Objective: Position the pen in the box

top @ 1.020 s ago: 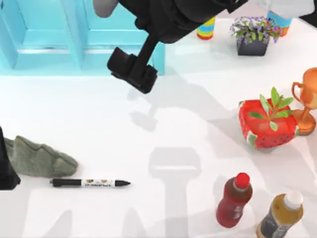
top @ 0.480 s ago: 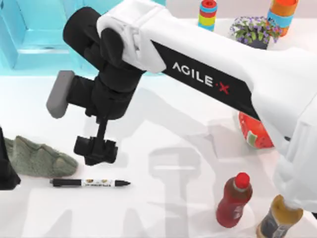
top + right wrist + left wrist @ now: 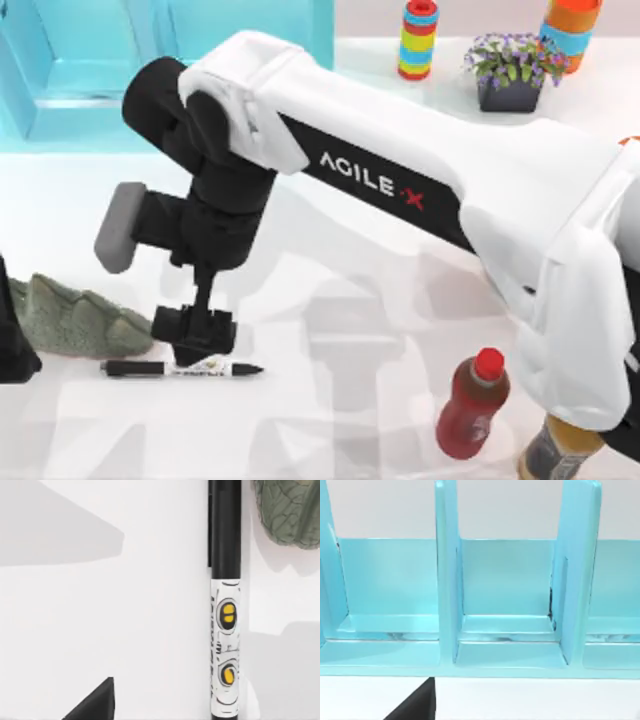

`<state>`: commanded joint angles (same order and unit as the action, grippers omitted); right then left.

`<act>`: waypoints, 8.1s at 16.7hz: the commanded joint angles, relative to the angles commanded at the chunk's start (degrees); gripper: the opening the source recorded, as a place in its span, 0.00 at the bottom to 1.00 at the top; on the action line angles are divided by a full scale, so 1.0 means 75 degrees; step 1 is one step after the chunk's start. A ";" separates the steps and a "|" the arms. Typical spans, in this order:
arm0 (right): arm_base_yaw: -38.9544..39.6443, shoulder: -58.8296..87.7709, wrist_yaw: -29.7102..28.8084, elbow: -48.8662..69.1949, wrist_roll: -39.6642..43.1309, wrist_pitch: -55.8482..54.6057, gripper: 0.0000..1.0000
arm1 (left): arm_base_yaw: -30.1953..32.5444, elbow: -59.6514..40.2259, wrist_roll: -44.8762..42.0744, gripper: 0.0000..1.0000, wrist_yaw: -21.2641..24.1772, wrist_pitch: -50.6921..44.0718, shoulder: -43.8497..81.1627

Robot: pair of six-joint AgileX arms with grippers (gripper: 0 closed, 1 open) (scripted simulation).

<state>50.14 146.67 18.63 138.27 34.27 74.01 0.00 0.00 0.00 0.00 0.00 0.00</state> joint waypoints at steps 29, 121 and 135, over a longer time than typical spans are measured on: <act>0.0485 0.0862 -0.0082 -0.1203 -0.0514 -0.2230 0.32 | 0.0000 0.0000 0.0000 1.00 0.0000 0.0000 0.0000; -1.0421 -0.7219 -0.3658 -1.1120 -1.3063 -0.6138 0.00 | 0.0000 0.0000 0.0000 1.00 0.0000 0.0000 0.0000; -1.0424 -0.7216 -0.3660 -1.1123 -1.3064 -0.6134 0.75 | 0.0000 0.0000 0.0000 1.00 0.0000 0.0000 0.0000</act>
<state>-28.05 92.55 -8.82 54.84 -63.71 28.00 0.00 0.00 0.00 0.00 0.00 0.00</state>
